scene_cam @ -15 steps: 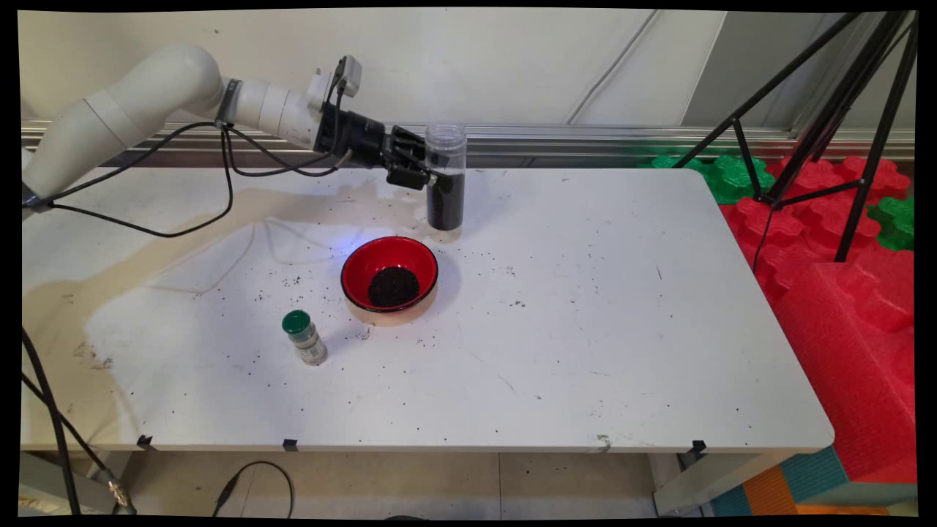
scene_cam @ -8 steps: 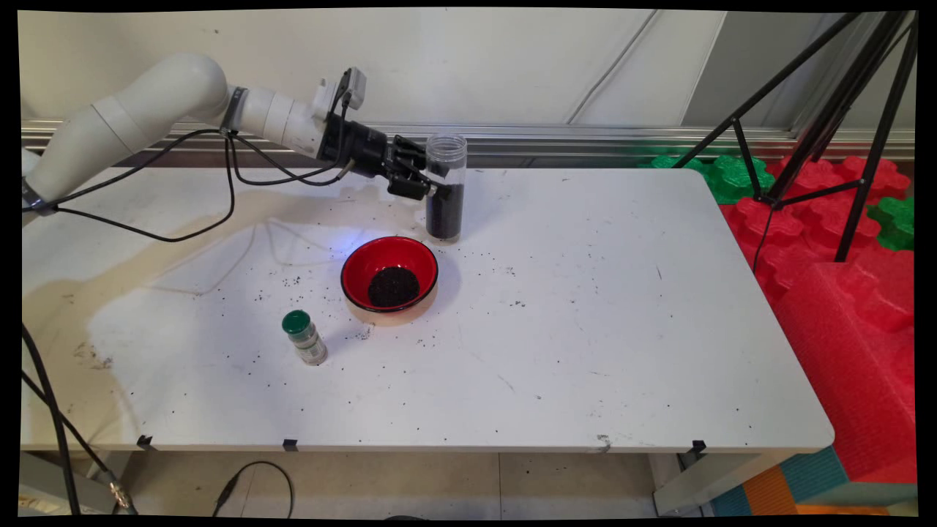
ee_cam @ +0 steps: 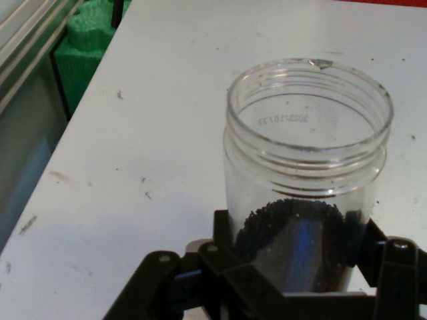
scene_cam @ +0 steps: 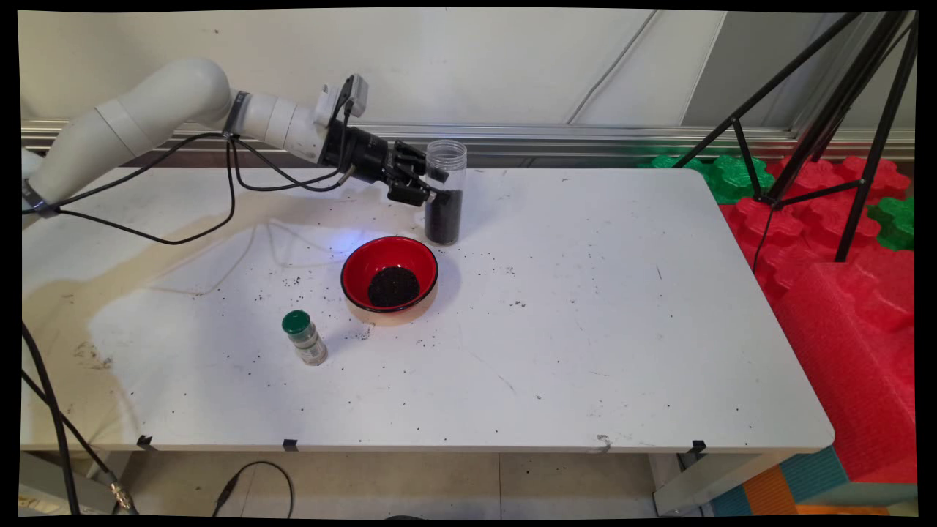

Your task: Place the picked object on the table

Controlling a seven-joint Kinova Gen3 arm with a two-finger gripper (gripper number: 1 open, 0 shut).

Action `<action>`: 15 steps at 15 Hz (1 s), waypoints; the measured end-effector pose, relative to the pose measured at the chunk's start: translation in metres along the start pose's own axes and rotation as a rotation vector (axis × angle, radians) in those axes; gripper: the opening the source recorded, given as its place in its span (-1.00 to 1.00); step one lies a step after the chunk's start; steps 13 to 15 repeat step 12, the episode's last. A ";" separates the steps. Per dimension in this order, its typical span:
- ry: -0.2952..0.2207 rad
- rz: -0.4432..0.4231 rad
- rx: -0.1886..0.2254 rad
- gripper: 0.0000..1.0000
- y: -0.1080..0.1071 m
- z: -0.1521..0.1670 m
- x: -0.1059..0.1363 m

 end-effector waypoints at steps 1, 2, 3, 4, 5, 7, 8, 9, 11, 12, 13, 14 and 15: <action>-0.001 0.002 0.000 -1.00 0.000 0.000 0.000; -0.004 0.004 0.000 -1.00 0.000 0.000 -0.001; -0.006 0.007 0.000 -1.00 0.000 0.000 -0.002; -0.010 0.010 -0.001 -1.00 0.000 0.000 -0.003; -0.013 0.013 -0.001 -1.00 0.001 0.000 -0.004; -0.019 0.019 -0.001 -1.00 0.001 0.000 -0.006; -0.022 0.022 -0.001 -1.00 0.001 -0.001 -0.006; -0.026 0.025 0.000 -1.00 0.001 -0.001 -0.007; -0.032 0.030 0.001 1.00 0.001 -0.002 -0.009; -0.035 0.033 0.002 1.00 0.001 -0.003 -0.010; -0.035 0.033 0.002 1.00 0.001 -0.003 -0.010; -0.035 0.033 0.002 1.00 0.001 -0.003 -0.010; -0.035 0.033 0.002 1.00 0.001 -0.003 -0.010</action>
